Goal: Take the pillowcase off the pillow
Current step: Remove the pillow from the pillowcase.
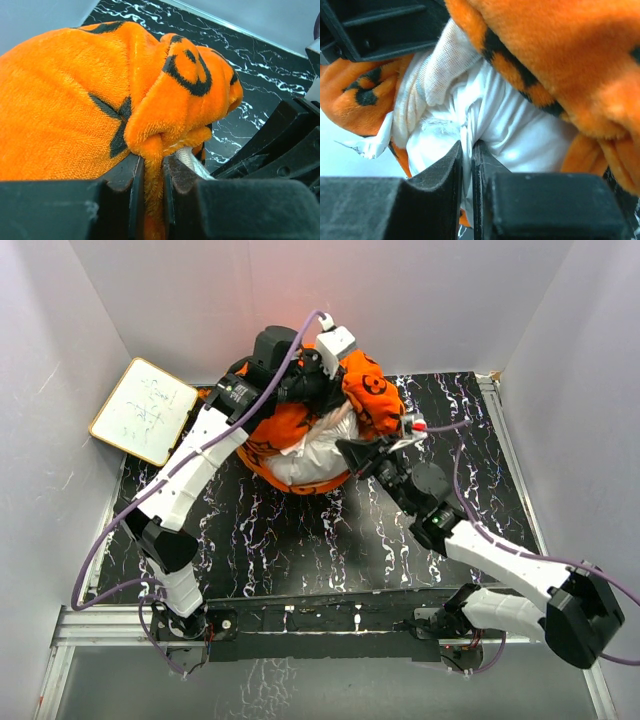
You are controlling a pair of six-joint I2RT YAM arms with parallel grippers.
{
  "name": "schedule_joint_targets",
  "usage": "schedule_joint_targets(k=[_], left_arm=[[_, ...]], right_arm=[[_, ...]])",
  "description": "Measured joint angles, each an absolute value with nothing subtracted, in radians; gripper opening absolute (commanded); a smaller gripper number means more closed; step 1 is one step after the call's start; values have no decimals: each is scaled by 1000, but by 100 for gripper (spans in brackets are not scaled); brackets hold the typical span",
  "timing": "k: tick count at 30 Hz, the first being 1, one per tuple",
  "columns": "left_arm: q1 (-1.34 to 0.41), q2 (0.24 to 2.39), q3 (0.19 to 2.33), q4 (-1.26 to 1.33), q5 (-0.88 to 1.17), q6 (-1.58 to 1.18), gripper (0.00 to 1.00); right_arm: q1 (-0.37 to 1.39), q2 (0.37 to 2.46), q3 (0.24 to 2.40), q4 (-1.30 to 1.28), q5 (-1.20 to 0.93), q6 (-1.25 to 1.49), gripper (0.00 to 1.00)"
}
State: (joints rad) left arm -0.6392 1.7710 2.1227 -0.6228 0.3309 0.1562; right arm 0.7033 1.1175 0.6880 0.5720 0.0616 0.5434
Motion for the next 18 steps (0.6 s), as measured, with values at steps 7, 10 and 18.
schedule_joint_targets(k=[7, 10, 18], left_arm=[[-689, 1771, 2107, -614, 294, 172, 0], [-686, 1776, 2128, -631, 287, 164, 0], [-648, 1773, 2138, -656, 315, 105, 0]], right_arm=[[713, 960, 494, 651, 165, 581, 9], [713, 949, 497, 644, 176, 586, 9], [714, 991, 654, 466, 136, 577, 65]])
